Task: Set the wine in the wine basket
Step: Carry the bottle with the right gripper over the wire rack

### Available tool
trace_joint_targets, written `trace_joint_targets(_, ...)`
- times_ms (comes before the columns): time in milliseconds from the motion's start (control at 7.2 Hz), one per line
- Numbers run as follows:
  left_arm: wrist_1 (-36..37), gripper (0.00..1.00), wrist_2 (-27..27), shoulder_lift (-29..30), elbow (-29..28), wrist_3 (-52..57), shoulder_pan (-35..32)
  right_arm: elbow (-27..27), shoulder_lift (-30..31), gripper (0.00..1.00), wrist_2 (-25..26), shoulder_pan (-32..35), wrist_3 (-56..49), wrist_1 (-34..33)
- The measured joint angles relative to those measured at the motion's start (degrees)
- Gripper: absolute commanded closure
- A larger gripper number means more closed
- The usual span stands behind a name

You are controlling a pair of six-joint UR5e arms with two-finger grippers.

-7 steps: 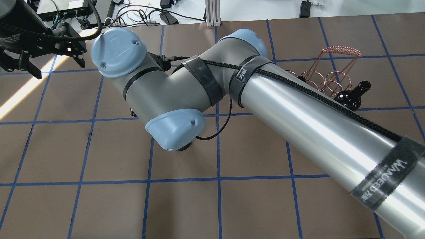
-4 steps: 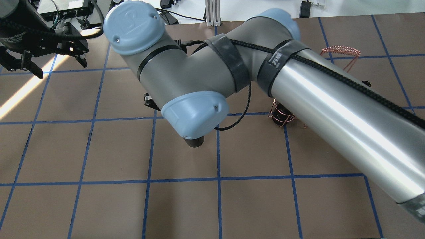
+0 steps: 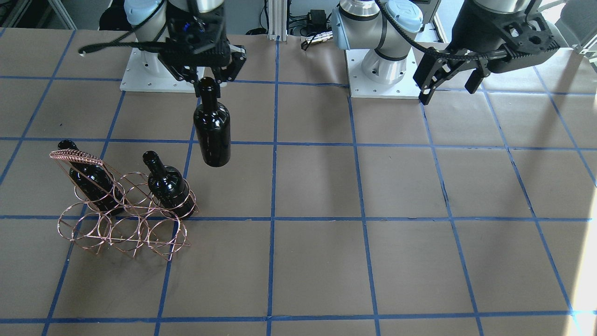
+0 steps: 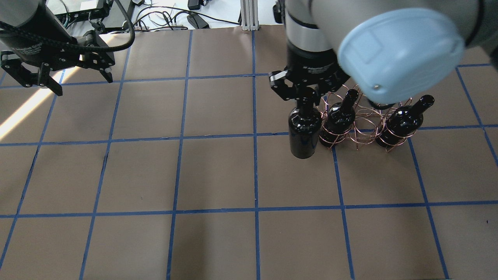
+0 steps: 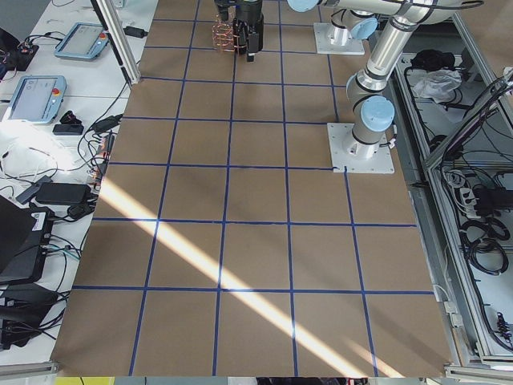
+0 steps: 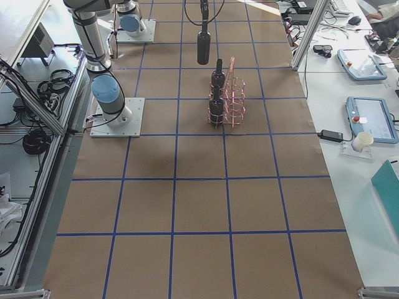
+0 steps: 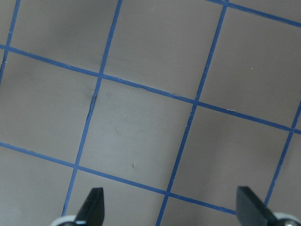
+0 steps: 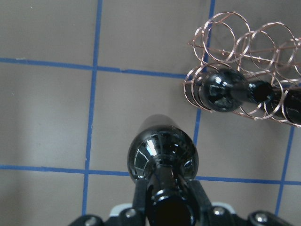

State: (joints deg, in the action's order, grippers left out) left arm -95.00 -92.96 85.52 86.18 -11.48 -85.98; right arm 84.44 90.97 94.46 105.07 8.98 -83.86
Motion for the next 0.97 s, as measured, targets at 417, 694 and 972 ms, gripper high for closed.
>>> trace_joint_targets(417,0.8,0.00,0.1,2.3,0.2,6.5,-4.9,0.4,6.1,0.96,0.2,-5.8,-9.1,7.1)
trace_joint_targets(694,2.1,0.00,1.1,3.5,0.2,11.0,-5.2,0.7,6.4,0.97,0.7,-11.5,-14.3,7.4)
trace_joint_targets(972,4.5,0.00,2.0,4.7,0.3,11.0,-5.3,2.6,6.1,0.97,0.4,-17.0,-17.6,4.0)
